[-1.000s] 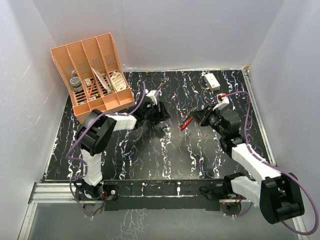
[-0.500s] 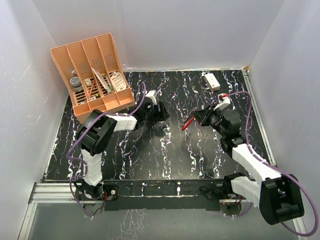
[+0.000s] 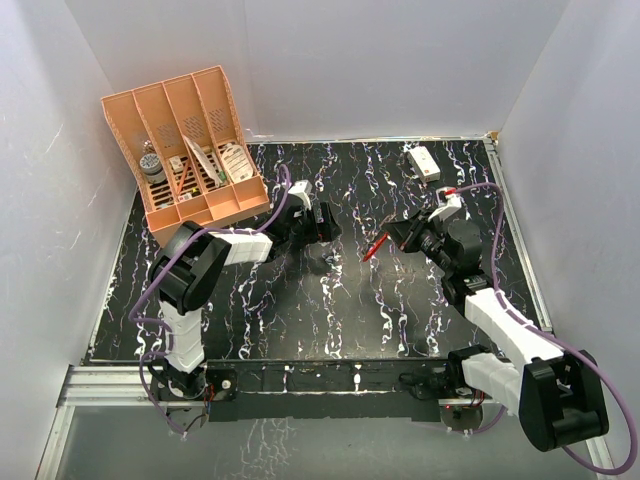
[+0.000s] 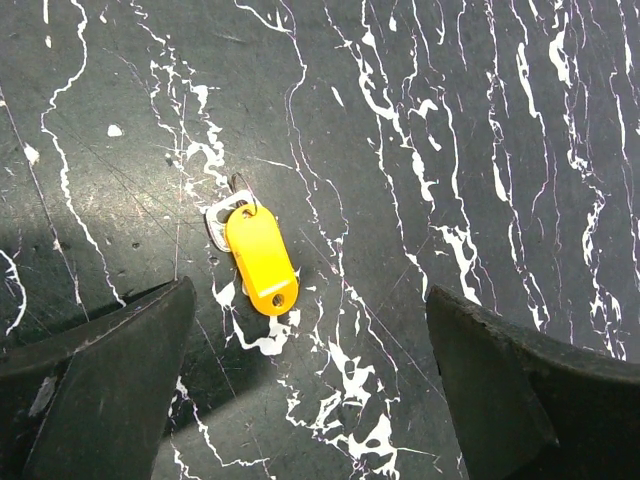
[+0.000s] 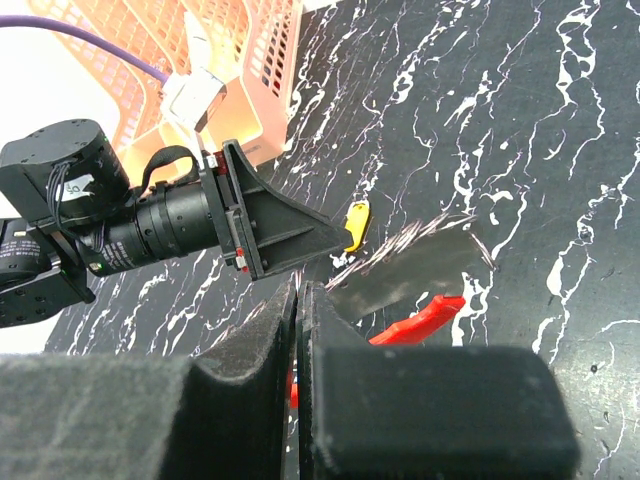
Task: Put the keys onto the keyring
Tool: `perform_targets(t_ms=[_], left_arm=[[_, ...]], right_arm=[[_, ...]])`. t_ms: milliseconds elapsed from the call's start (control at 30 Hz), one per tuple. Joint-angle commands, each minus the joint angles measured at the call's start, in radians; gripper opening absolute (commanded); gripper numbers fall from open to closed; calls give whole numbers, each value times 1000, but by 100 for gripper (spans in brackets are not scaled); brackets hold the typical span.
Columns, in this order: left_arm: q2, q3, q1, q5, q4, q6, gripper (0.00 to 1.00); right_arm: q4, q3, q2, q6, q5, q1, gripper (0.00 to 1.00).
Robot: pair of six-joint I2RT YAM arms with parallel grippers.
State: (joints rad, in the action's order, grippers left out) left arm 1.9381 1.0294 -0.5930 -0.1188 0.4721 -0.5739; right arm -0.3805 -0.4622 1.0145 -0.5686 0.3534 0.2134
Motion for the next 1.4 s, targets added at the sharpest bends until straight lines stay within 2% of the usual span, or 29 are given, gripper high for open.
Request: perform_targets(t_ms=[0,367,1067,1367], left_arm=[[-28,-14,-11,0,19,-35,99],[16,18,-57,32,35,-85,99],[124,114,-67,94,44,-89,99],[92,99,-74,87,63,-89,99]], right_arm=[[-37,-51,-53,17,-21,-9,0],[18,-71,-110,39,-37,-19,0],[56,-71,-157,59,-45,-35,0],[32,-60,-137,52,-33,-39,0]])
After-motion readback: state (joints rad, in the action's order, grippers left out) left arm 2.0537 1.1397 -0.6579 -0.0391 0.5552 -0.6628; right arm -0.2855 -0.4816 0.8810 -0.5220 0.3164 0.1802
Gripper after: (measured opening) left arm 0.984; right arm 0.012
